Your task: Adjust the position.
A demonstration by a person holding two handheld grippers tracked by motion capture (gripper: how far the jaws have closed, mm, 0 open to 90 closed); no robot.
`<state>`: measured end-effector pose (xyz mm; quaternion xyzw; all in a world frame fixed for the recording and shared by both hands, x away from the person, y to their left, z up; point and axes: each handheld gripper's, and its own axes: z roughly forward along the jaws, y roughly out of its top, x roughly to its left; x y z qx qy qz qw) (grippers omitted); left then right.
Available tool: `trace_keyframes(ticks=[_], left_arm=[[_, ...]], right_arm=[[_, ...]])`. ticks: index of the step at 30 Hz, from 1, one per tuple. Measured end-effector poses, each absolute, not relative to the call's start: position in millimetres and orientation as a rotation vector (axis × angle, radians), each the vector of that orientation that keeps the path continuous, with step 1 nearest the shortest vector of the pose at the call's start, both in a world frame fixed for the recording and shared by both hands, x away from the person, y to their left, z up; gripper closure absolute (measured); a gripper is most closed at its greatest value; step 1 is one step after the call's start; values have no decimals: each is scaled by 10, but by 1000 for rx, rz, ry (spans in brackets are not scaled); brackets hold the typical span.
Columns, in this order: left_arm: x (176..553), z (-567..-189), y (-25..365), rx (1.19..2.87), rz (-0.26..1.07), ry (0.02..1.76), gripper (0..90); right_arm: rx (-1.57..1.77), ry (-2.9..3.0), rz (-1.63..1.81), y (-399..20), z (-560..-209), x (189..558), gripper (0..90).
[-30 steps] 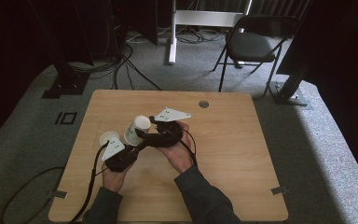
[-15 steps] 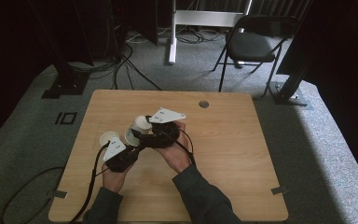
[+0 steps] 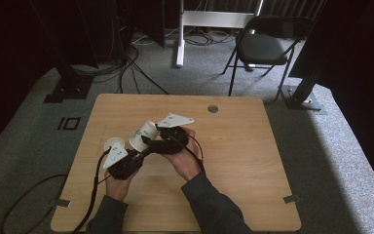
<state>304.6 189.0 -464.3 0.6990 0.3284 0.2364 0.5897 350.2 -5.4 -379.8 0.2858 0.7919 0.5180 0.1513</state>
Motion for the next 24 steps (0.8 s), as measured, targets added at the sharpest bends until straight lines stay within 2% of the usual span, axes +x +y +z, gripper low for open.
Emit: trace_keyframes(ticks=[15,24], left_arm=[[3004,-4613,1808,1701,579,718,845],[2972,-4550,1879,1641,588,714,865]], right_arm=[[851,2194,1409,-2,-3686,3612,403],[904,2201,1350,-48,-3740,3689,431]])
